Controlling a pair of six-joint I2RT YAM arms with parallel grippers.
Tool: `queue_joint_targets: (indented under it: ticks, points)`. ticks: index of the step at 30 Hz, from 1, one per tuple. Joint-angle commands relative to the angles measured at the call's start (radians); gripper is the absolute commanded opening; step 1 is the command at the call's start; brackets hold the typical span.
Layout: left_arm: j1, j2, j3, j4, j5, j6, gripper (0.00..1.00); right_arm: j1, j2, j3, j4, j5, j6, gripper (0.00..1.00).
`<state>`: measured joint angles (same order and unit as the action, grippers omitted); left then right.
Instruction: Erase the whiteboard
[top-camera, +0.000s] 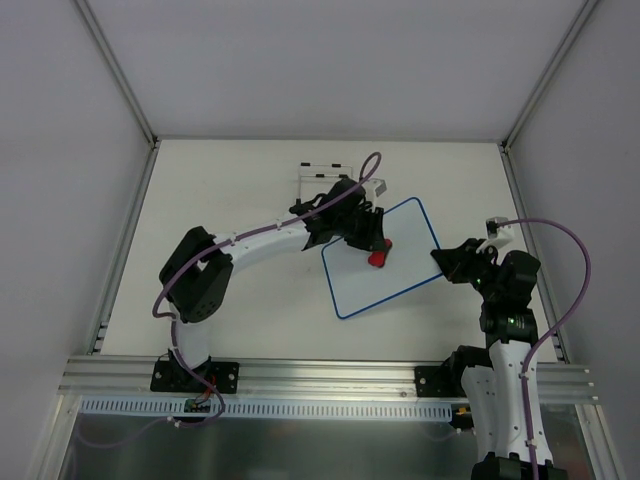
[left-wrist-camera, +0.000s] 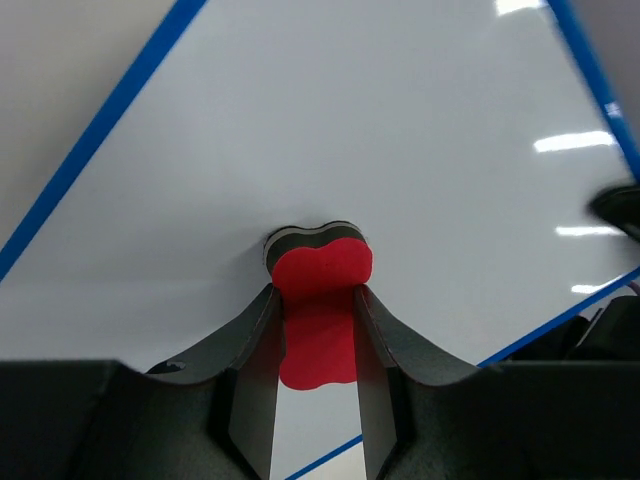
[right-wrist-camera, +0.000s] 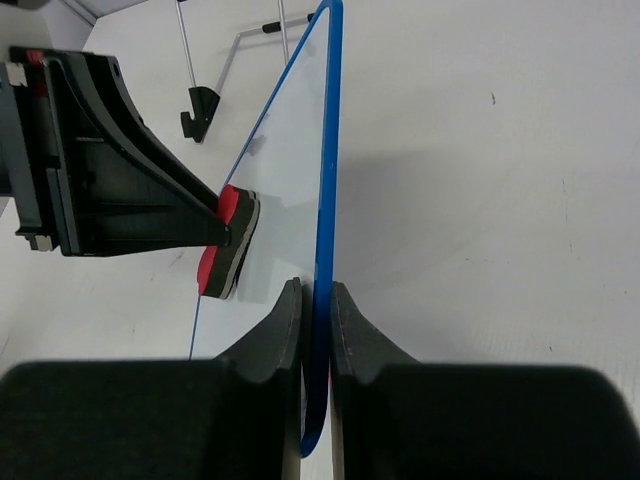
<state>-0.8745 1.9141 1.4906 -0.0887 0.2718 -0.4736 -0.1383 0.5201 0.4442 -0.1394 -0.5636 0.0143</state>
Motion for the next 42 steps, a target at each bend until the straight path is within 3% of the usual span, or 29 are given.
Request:
queue_joint_targets:
  ticks: [1, 13, 24, 28, 29, 32, 33, 36, 42]
  points:
    - [0.045, -0.072, -0.128, -0.036, -0.042, -0.037, 0.00, 0.013, -0.006, 0.031, 0.099, -0.036, -0.065, 0.00]
    - [0.201, -0.173, -0.432, 0.075, -0.100, -0.095, 0.00, 0.012, 0.004, 0.030, 0.112, -0.038, -0.060, 0.00]
    - [0.324, -0.443, -0.785, 0.076, -0.221, -0.212, 0.03, 0.012, 0.023, 0.010, 0.158, -0.042, -0.040, 0.00]
    - [0.331, -0.497, -0.868, 0.066, -0.240, -0.218, 0.23, 0.012, 0.029, 0.008, 0.158, -0.047, -0.039, 0.00]
    - [0.330, -0.506, -0.877, 0.064, -0.240, -0.221, 0.38, 0.012, 0.031, 0.008, 0.159, -0.048, -0.039, 0.00]
    - [0.330, -0.544, -0.894, 0.055, -0.241, -0.229, 0.63, 0.012, 0.035, 0.010, 0.167, -0.051, -0.028, 0.00]
    - [0.330, -0.561, -0.894, 0.053, -0.241, -0.229, 0.77, 0.012, 0.035, 0.010, 0.172, -0.050, -0.025, 0.00]
    - [0.332, -0.592, -0.876, 0.030, -0.246, -0.220, 0.96, 0.012, 0.050, 0.016, 0.199, -0.056, -0.017, 0.00]
    - [0.338, -0.625, -0.803, -0.023, -0.226, -0.204, 0.99, 0.012, 0.080, 0.031, 0.285, -0.070, 0.073, 0.00]
